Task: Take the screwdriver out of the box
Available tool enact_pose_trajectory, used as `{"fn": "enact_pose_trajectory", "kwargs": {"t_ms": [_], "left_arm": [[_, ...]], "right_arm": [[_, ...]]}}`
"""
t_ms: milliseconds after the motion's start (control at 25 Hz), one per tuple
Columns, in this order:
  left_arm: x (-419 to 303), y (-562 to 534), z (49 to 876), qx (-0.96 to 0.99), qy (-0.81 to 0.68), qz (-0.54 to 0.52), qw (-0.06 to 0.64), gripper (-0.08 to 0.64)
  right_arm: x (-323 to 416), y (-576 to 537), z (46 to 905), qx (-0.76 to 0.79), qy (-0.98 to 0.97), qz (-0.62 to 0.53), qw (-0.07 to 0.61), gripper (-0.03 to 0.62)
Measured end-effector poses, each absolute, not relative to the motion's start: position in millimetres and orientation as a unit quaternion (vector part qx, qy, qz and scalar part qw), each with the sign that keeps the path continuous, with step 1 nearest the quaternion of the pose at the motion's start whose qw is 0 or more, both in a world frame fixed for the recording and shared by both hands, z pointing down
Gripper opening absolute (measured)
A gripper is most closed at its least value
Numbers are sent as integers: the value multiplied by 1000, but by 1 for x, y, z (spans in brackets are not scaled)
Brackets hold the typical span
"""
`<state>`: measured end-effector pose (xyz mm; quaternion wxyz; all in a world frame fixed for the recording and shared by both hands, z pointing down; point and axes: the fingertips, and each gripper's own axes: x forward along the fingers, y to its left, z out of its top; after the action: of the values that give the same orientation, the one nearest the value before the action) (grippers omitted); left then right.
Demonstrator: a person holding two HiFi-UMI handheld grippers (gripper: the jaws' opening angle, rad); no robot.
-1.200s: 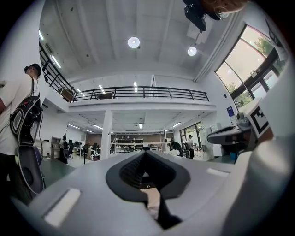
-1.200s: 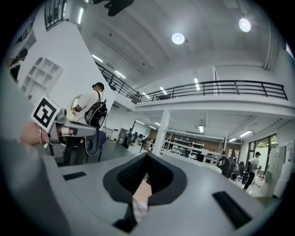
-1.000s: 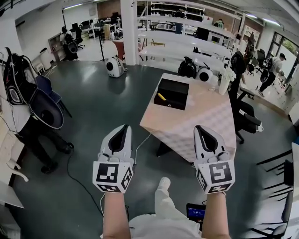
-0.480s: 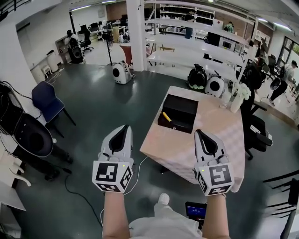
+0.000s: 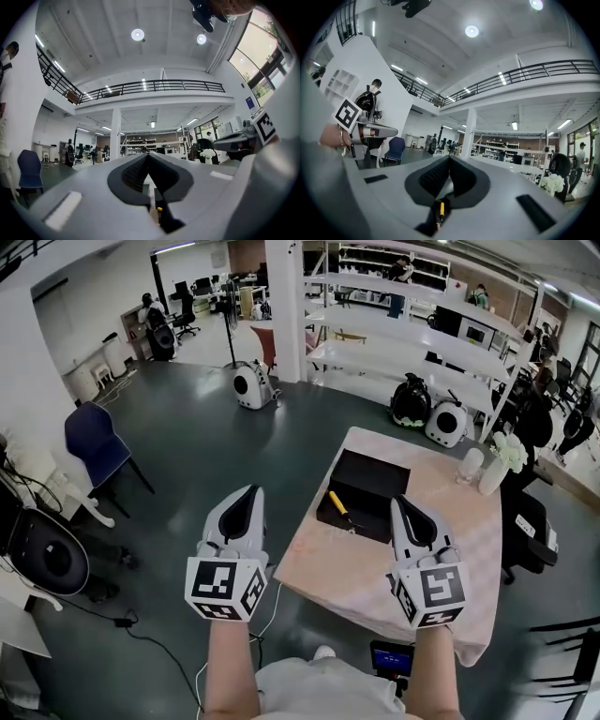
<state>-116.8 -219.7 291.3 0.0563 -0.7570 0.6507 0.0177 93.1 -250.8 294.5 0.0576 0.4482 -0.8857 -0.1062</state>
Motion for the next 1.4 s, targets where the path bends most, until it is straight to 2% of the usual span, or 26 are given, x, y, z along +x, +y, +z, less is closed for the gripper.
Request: {"fn": "enact_pose_trajectory", "kwargs": {"t_ms": [680,800,880,960,1080,1400], "left_arm": [[-140,-315,308,-778,626,18,47,8],[-146,-333,308,-788,614,14,50,8],[-152,-344,308,-792,609,14,49,8],[-158,-354,310,-794,606,16,45,8],[-164,-368,315,-799,600,16,40,8],[-170,-400,345,-813,582,-2,14,8]], "right_arm": [[76,-332,311,467,-880,-62,61,12],[63,-346,314,462,-884,-50,56,165],[55,-354,315,462,-884,-45,52,301],[47,-363,320,465,-882,-42,62,363],[36,-374,331,464,-882,-32,84,391],[20,-400,379,458,-878,1,143,389]]}}
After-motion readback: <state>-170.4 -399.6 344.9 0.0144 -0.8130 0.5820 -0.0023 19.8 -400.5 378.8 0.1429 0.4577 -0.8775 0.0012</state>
